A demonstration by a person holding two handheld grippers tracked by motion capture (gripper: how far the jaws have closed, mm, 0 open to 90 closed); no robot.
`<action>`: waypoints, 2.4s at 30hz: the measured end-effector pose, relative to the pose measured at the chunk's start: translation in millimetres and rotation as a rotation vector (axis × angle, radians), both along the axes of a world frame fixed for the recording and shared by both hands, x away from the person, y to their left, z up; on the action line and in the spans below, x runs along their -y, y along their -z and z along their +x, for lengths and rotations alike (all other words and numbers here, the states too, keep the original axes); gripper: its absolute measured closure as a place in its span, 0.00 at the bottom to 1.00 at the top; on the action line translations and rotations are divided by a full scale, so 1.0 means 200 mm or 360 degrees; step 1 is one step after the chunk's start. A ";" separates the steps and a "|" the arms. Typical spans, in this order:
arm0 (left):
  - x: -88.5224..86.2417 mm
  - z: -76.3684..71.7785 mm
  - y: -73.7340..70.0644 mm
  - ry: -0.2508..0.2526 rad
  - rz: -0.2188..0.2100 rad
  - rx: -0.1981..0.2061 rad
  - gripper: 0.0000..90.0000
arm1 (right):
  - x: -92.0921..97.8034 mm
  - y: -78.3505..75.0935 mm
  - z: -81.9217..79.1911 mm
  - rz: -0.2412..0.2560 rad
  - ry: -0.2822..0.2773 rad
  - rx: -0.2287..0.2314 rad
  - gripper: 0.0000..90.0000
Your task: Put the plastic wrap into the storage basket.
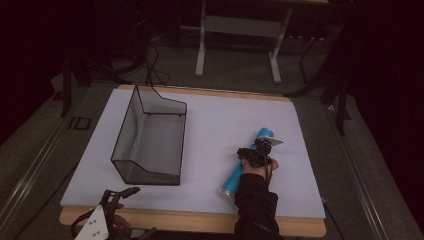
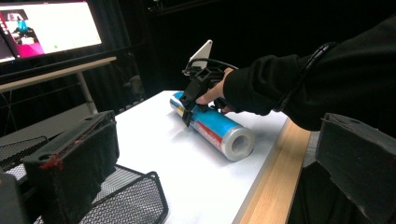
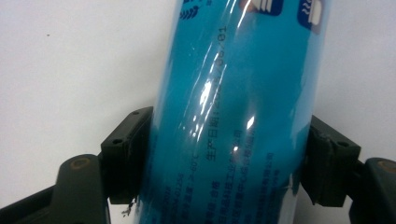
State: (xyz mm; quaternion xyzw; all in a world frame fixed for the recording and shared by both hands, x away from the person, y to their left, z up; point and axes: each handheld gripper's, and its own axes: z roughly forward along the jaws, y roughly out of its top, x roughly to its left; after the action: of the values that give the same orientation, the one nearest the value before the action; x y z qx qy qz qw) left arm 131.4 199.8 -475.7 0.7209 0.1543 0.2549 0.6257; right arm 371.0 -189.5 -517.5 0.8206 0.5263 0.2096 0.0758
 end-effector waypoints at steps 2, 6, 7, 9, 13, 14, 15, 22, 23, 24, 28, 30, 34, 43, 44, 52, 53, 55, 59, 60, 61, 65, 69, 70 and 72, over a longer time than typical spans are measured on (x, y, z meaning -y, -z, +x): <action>0.00 0.00 0.00 0.0000 0.0000 0.0000 0.00 | 0.00 0.00 0.00 0.0012 -0.0008 -0.0003 0.31; 0.00 0.00 0.00 -0.0005 0.0009 0.0006 0.00 | 0.00 -0.01 0.00 0.0065 -0.0103 0.0017 0.33; 0.00 0.00 0.00 -0.0005 0.0007 0.0006 0.00 | -0.01 -0.02 0.00 0.0056 -0.0132 0.0028 0.33; 0.00 0.00 0.00 -0.0007 0.0009 0.0008 0.00 | -0.02 -0.03 0.00 0.0078 -0.0172 0.0044 0.33; 0.00 0.00 0.00 -0.0005 0.0008 0.0010 0.00 | -0.04 -0.10 0.00 0.0125 -0.0217 0.0096 0.34; 0.00 0.00 0.00 -0.0003 0.0009 0.0010 0.00 | -0.05 -0.12 0.01 0.0133 -0.0227 0.0110 0.34; 0.00 0.00 0.00 -0.0004 0.0009 0.0011 0.00 | -0.06 -0.14 0.01 0.0137 -0.0243 0.0137 0.34; -0.01 0.00 0.00 -0.0002 0.0004 0.0017 0.00 | -0.13 -0.32 0.00 0.0118 -0.0373 0.0295 0.35; -0.01 0.00 0.00 -0.0003 0.0003 0.0015 0.00 | -0.15 -0.35 0.00 0.0116 -0.0391 0.0333 0.35; -0.01 0.00 0.00 -0.0002 0.0003 0.0014 0.00 | -0.16 -0.38 -0.01 0.0116 -0.0415 0.0358 0.35; 0.00 0.00 0.00 0.0003 0.0006 0.0019 0.00 | -0.20 -0.49 -0.01 0.0071 -0.0478 0.0452 0.35; 0.00 0.00 0.00 0.0004 0.0002 0.0017 0.00 | -0.22 -0.54 0.00 0.0078 -0.0507 0.0488 0.35; -0.01 0.00 0.00 0.0003 -0.0004 0.0018 0.00 | -0.25 -0.61 0.03 0.0080 -0.0534 0.0540 0.35; -0.01 0.00 0.00 -0.0003 0.0007 0.0014 0.00 | -0.33 -0.70 0.10 0.0079 -0.0591 0.0577 0.35; 0.00 0.00 0.00 -0.0003 0.0009 0.0012 0.00 | -0.34 -0.71 0.10 0.0080 -0.0594 0.0585 0.35; 0.00 0.00 0.00 0.0004 0.0000 0.0008 0.00 | -0.49 -0.82 0.14 0.0055 -0.0704 0.0629 0.35; -0.01 0.00 0.00 0.0006 -0.0002 0.0008 0.00 | -0.51 -0.83 0.14 0.0059 -0.0719 0.0633 0.35; -0.01 0.00 0.00 0.0006 -0.0006 0.0009 0.00 | -0.54 -0.84 0.15 0.0108 -0.0745 0.0641 0.35; -0.01 0.00 0.00 -0.0001 -0.0004 0.0006 0.00 | -0.61 -0.85 0.17 0.0142 -0.0776 0.0633 0.35; -0.01 0.00 0.00 -0.0002 -0.0007 0.0002 0.00 | -0.63 -0.85 0.17 0.0127 -0.0787 0.0632 0.35; -0.01 0.00 0.00 -0.0005 -0.0009 0.0003 0.00 | -0.65 -0.85 0.17 0.0133 -0.0799 0.0632 0.35; -0.01 -0.01 0.00 0.0000 -0.0016 0.0009 0.00 | -0.74 -0.85 0.18 0.0161 -0.0841 0.0628 0.35; -0.01 -0.01 0.00 -0.0001 -0.0013 0.0006 0.00 | -0.81 -0.84 0.19 0.0146 -0.0889 0.0621 0.35; -0.01 -0.01 0.00 -0.0001 -0.0014 0.0005 0.00 | -0.86 -0.83 0.20 0.0164 -0.0912 0.0614 0.35; -0.02 -0.01 0.00 0.0000 -0.0015 0.0005 0.00 | -0.90 -0.82 0.21 0.0178 -0.0937 0.0597 0.35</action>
State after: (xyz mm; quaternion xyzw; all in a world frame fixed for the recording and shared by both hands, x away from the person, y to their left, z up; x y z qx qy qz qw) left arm 129.4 203.1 -475.6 0.7175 0.1546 0.2553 0.6293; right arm 413.0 -8.8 -354.1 0.5838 0.7050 0.3979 0.0624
